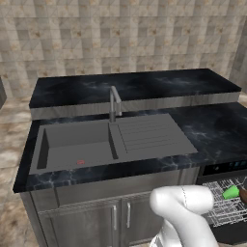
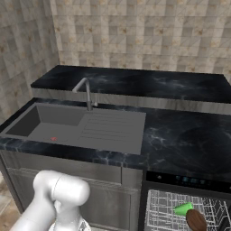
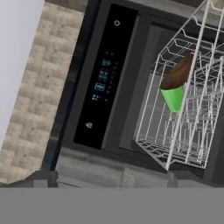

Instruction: Pick up the cup and bowl from the counter, place them in the dishwasher, and close the dishwasher door.

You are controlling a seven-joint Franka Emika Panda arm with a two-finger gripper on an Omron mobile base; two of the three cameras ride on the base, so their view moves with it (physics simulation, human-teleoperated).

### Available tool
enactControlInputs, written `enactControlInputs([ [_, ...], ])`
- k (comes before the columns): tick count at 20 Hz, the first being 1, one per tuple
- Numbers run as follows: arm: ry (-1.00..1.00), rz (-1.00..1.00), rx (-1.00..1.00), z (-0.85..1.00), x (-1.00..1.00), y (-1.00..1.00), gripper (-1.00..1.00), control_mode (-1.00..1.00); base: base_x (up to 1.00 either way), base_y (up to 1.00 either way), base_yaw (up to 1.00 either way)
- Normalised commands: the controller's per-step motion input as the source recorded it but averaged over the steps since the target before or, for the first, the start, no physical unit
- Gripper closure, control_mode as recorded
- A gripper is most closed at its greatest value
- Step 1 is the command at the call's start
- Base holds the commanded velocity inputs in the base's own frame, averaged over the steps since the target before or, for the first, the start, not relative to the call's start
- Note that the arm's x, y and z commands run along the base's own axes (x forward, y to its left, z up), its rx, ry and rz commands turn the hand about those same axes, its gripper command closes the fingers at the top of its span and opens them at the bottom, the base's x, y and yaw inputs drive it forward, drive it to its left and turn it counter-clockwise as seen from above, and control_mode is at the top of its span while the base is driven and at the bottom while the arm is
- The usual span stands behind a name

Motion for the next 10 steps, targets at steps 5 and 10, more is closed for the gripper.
enactControlInputs([
  [5, -0.01, 0.00, 0.00, -0.35, 0.00, -0.46, -1.00, -1.00, 0.00, 0.00, 0.00],
  [10, 0.00, 0.00, 0.00, -0.61, 0.00, -0.33, -1.00, -1.00, 0.00, 0.00, 0.00],
])
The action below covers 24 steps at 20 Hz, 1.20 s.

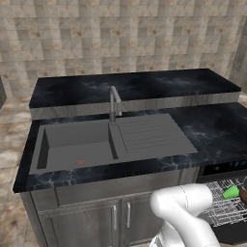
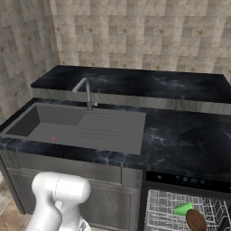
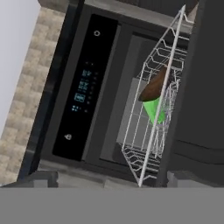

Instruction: Pick up the cup and bowl from the counter, place them in the dishwasher, and close the dishwasher door.

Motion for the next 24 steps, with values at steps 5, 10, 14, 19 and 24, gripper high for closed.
enactControlInputs([
  [5, 0.00, 0.00, 0.00, -0.61, 0.00, -0.31, -1.00, -1.00, 0.00, 0.00, 0.00],
  [10, 0.00, 0.00, 0.00, -0.53, 0.00, -0.32, -1.00, -1.00, 0.00, 0.00, 0.00],
  [14, 0.00, 0.00, 0.00, -0.64, 0.00, -0.30, -1.00, -1.00, 0.00, 0.00, 0.00],
  [19, 0.00, 0.00, 0.00, -0.89, 0.00, -0.12, -1.00, -1.00, 0.00, 0.00, 0.00],
  [24, 0.00, 0.00, 0.00, -0.75, 0.00, -0.13, -1.00, -1.00, 0.00, 0.00, 0.00],
])
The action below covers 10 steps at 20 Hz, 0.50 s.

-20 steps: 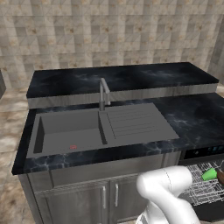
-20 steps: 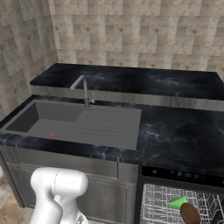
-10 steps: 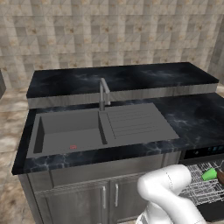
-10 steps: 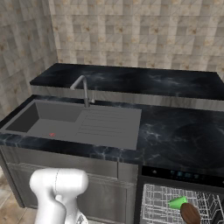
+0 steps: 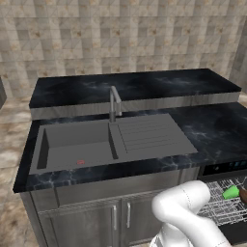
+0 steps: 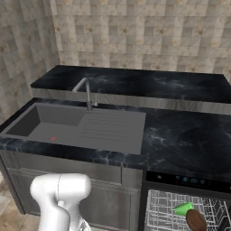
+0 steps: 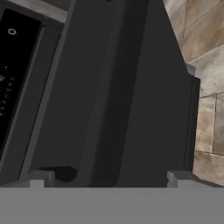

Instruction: Pick up the cup and bowl from the counter, place them in the dishwasher, and close the dishwasher door.

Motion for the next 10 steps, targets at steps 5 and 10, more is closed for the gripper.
enactControlInputs([
  [5, 0.00, 0.00, 0.00, -0.25, 0.26, -0.19, -1.00, -1.00, 0.00, 0.00, 0.00],
  [10, 0.00, 0.00, 0.00, -0.04, 0.47, -0.20, -1.00, -1.00, 0.00, 0.00, 0.00],
])
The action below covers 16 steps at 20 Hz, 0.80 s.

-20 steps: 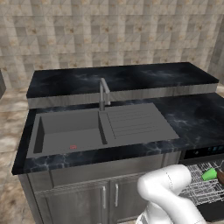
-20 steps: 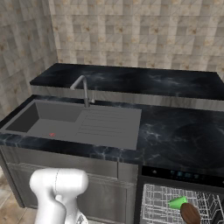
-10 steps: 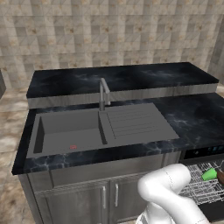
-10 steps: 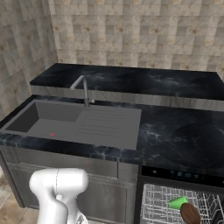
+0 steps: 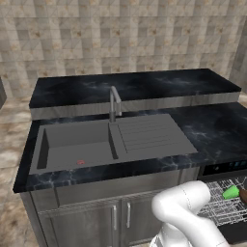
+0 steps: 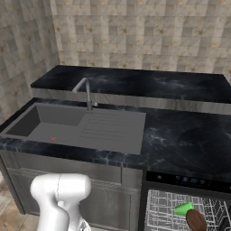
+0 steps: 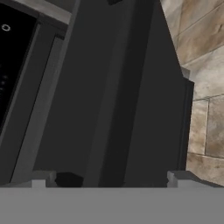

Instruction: Pick up the cup and bowl from the counter, place them in the dishwasher, and close the dishwasher door.

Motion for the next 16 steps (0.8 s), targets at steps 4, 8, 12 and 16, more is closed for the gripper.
enactControlInputs([
  [4, 0.00, 0.00, 0.00, 0.00, 0.54, -0.08, -1.00, -1.00, 0.00, 0.00, 0.00],
  [8, 0.00, 0.00, 0.00, 0.00, 0.52, 0.00, -1.00, -1.00, 0.00, 0.00, 0.00],
  [12, 0.00, 0.00, 0.00, 0.00, 0.57, 0.00, -1.00, -1.00, 0.00, 0.00, 0.00],
  [16, 0.00, 0.00, 0.00, 0.00, 0.66, 0.00, -1.00, -1.00, 0.00, 0.00, 0.00],
])
